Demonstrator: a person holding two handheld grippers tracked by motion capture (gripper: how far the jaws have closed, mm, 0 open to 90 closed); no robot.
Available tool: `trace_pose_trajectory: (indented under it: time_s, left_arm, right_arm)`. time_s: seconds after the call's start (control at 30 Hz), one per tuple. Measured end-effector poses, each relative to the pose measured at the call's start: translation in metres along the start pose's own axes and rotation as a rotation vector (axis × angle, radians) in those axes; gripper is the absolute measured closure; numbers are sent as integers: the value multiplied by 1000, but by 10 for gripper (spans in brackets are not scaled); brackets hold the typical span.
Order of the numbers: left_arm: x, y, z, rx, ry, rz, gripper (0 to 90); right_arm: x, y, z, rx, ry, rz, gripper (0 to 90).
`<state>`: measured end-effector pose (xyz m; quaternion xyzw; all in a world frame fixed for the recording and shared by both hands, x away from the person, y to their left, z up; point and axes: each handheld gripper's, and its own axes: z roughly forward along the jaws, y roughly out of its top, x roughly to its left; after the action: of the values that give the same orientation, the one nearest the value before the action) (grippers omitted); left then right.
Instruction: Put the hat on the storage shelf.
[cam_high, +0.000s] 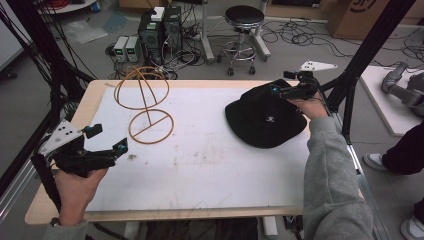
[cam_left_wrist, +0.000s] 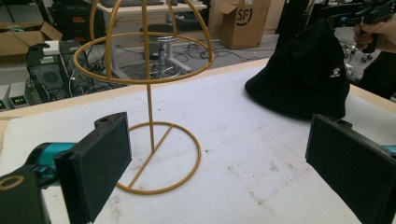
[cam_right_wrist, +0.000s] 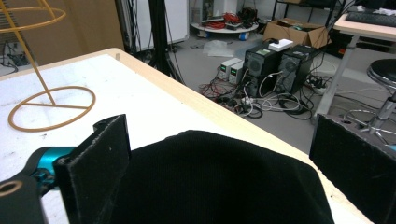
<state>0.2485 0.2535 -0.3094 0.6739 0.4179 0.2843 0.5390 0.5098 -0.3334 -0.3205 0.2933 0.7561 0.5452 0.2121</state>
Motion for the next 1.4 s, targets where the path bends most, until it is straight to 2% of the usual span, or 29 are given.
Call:
trace_pose_trajectory:
  time_s: [0.13, 0.17, 0.2, 0.47, 0.5, 0.57, 0.6, 0.63, 0.67, 0.73, 0.77, 0.93, 0.97, 1.0, 1.03, 1.17, 1.3, 1.4]
  left_arm:
    - [0, -1, 0, 4, 1, 4, 73]
    - [0, -1, 0, 5, 0, 5, 73]
    - [0, -1, 0, 3, 1, 3, 72]
    - [0, -1, -1, 7, 3, 6, 73]
    - [-1, -1, -1, 6, 4, 2, 73]
    - [0, -2, 0, 7, 4, 1, 73]
    - [0, -2, 0, 8, 5, 0, 73]
    - [0, -2, 0, 8, 5, 0, 73]
    - [0, -2, 0, 8, 4, 0, 72]
    - [0, -2, 0, 8, 6, -2, 73]
    - [0, -2, 0, 8, 6, -2, 72]
    - [1, -2, 0, 12, 7, 0, 72]
    - [1, -2, 0, 11, 7, 0, 72]
    - [1, -2, -1, 10, 7, 0, 72]
    - [1, -2, -1, 8, 9, -2, 73]
    - [1, -2, -2, 5, 13, -4, 73]
    - [2, -2, -2, 3, 13, -5, 73]
    - [2, -2, -2, 5, 14, -6, 73]
  right_arm:
    - [-2, -1, 2, -2, -3, 0, 65]
    - [-2, -2, 2, -4, 0, -1, 84]
    - [-3, -2, 2, -5, 7, -9, 142]
    - [-4, -3, 3, 6, 22, -34, 247]
    - [-4, -3, 3, 12, 26, -36, 305]
    - [-4, -4, 3, 19, 31, -46, 366]
    - [-4, -4, 3, 19, 31, -46, 366]
    - [-3, -3, 3, 26, 30, -58, 432]
    - [-3, -3, 3, 30, 23, -64, 459]
    - [-4, -3, 3, 38, 22, -64, 488]
    - [-5, -4, 3, 45, 24, -57, 548]
    - [-4, -4, 3, 73, 20, -66, 722]
    - [-4, -4, 3, 73, 20, -66, 722]
    - [-3, -4, 3, 87, 5, -64, 793]
    - [-2, -4, 4, 91, 2, -71, 813]
    - [1, -2, 5, 98, -4, -81, 836]
    - [4, 0, 3, 100, -6, -73, 844]
    - [6, 4, -2, 80, -10, -57, 847]
